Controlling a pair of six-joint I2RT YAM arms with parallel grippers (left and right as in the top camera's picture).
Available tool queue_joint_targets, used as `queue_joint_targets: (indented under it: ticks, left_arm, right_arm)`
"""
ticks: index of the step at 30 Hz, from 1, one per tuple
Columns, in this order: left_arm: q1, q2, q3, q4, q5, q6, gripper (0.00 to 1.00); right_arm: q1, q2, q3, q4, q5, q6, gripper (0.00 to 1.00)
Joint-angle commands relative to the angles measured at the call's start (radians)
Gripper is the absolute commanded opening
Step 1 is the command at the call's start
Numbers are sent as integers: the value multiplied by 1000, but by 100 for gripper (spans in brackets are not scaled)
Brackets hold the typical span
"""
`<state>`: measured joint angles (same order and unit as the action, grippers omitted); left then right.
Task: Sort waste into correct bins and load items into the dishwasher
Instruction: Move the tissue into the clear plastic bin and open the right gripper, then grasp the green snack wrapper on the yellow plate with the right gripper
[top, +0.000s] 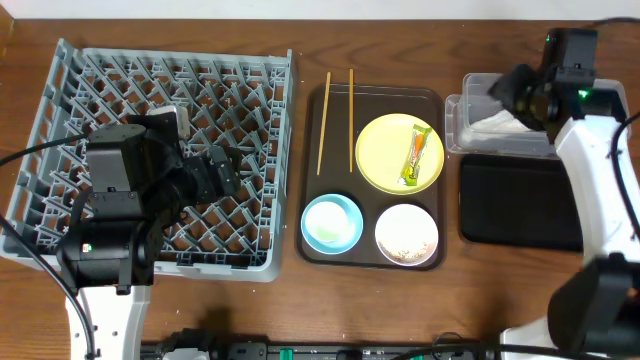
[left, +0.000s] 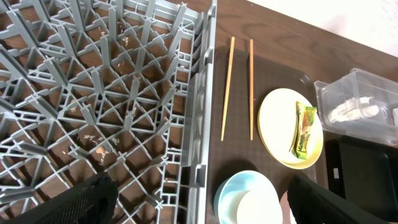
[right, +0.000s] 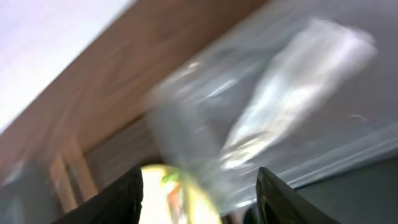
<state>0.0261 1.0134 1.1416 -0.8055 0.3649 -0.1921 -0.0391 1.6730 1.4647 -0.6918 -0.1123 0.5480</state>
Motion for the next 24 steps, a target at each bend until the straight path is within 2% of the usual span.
queue_joint_targets:
  ticks: [1, 6, 9, 13, 17, 21, 24]
  left_arm:
    - [3, -2, 16, -2, 12, -12, 92]
    - [3, -2, 16, -2, 12, -12, 92]
    - [3, -2, 16, -2, 12, -12, 92]
    - [3, -2, 16, -2, 12, -12, 92]
    - [3, -2, 16, -2, 12, -12, 92]
    - [3, -2, 16, -2, 12, -12, 92]
    - [3, -2, 16, -2, 12, -12, 92]
  right_arm:
    - [121, -48, 11, -65, -179, -317, 55]
    - [304, 20, -3, -191, 7, -319, 53]
    - [377, 95, -10, -195, 144, -240, 53]
    - [414, 200, -10, -180, 327, -69, 54]
    - [411, 298, -9, -132, 327, 17, 53]
    - [411, 388, -10, -92, 257, 40, 40]
    - [410, 407, -9, -90, 262, 50, 17]
